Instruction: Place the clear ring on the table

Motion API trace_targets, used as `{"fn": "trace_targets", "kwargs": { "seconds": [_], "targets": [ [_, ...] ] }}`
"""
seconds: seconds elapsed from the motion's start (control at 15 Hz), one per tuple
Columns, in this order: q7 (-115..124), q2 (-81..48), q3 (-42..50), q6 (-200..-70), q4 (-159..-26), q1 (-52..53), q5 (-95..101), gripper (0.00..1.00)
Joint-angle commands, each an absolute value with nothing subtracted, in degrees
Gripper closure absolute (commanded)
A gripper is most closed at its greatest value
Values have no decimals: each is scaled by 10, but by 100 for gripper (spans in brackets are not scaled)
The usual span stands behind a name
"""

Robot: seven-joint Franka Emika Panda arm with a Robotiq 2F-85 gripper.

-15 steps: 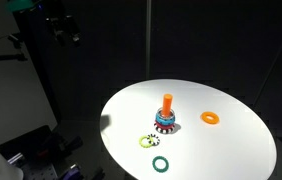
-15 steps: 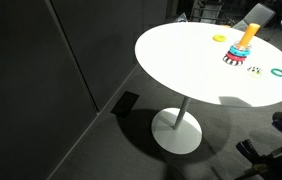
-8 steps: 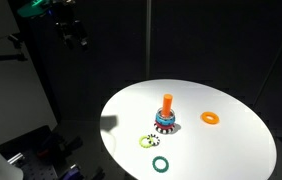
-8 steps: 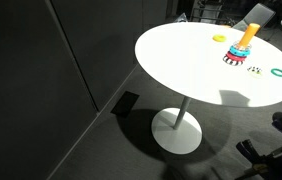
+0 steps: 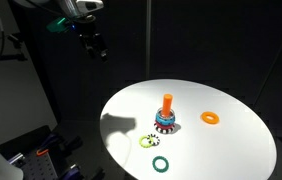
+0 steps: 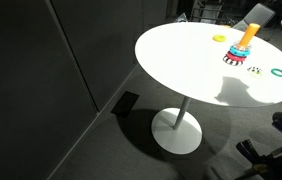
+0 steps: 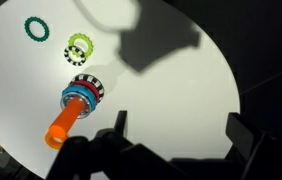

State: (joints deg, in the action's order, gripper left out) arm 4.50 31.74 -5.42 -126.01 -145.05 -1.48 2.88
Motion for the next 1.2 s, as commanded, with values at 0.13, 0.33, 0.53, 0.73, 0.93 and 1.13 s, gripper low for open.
{"fn": "trace_targets", "kwargs": {
  "seconds": [0.13, 0.33, 0.53, 0.73, 0.93, 1.13],
  "targets": [
    [92, 227, -42, -1324, -1427, -48, 57, 0],
    [112, 183, -35, -1356, -1416, -64, 75, 0],
    [136, 139, -26, -1385, -1402, -81, 99, 0],
    [157, 95, -9, -1417, -1387, -92, 116, 0],
    [158, 53, 13, -1457, -1373, -94, 105, 0],
    [153, 15, 34, -1495, -1360, -90, 94, 0]
  ]
}}
